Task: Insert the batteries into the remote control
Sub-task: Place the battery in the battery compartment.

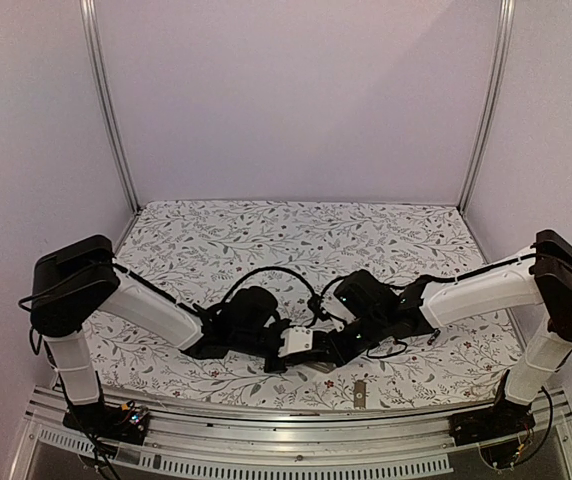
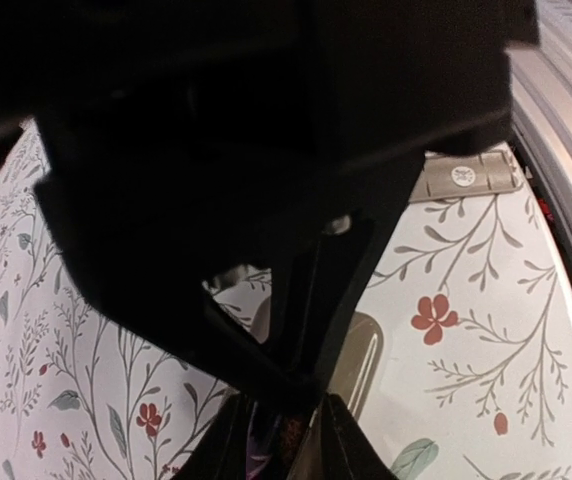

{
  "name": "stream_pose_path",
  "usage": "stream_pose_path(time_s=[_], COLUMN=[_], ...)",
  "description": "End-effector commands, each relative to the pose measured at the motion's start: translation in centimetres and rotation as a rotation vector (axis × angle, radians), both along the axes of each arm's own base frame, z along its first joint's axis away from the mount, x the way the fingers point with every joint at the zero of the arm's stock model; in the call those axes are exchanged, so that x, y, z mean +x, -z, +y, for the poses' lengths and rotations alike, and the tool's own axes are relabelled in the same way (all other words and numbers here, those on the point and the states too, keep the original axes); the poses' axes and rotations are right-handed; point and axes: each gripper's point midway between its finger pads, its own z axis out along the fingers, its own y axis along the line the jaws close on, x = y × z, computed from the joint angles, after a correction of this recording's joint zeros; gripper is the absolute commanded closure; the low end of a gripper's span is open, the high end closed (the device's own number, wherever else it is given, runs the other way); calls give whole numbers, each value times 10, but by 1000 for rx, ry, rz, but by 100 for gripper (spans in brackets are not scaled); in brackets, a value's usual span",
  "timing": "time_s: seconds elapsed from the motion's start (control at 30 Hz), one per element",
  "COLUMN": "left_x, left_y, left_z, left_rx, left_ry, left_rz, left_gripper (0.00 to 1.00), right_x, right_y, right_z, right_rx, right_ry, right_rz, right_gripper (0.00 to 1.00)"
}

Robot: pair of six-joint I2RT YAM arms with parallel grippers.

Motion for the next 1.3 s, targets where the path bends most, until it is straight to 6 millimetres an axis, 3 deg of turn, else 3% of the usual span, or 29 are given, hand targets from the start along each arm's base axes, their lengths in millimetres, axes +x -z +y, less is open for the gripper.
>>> stream_pose_path(time_s=[0.0,0.27,0.53,0.73,0.9,1.07,1.27], left_x=[-6,-10,2,11,10,9,3], left_y=[-7,-18,-23,-30,-34,-20,-27], left_z=[3,6,13,19,25,25,28], left_rx=[25,9,26,18,-8,36,-4], left_ry=[45,68,51,36,40,47,70], left_rz=[52,71,82,110,92,113,79], left_gripper=[75,64,65,66,66,68,68], right_x=[-1,-3,1,-3,-3,-10,-13], right_y=[17,16,-1,-1,-1,1,1], right_z=[-13,-17,-21,-20,-15,-6,-4], right_rx=[-58,-67,-68,-55,-40,-14,-5], right_ry=[21,17,24,3,-16,-74,-115], right_rz=[12,11,-26,-19,-23,3,-2], right_gripper=[100,100,100,100,100,100,100])
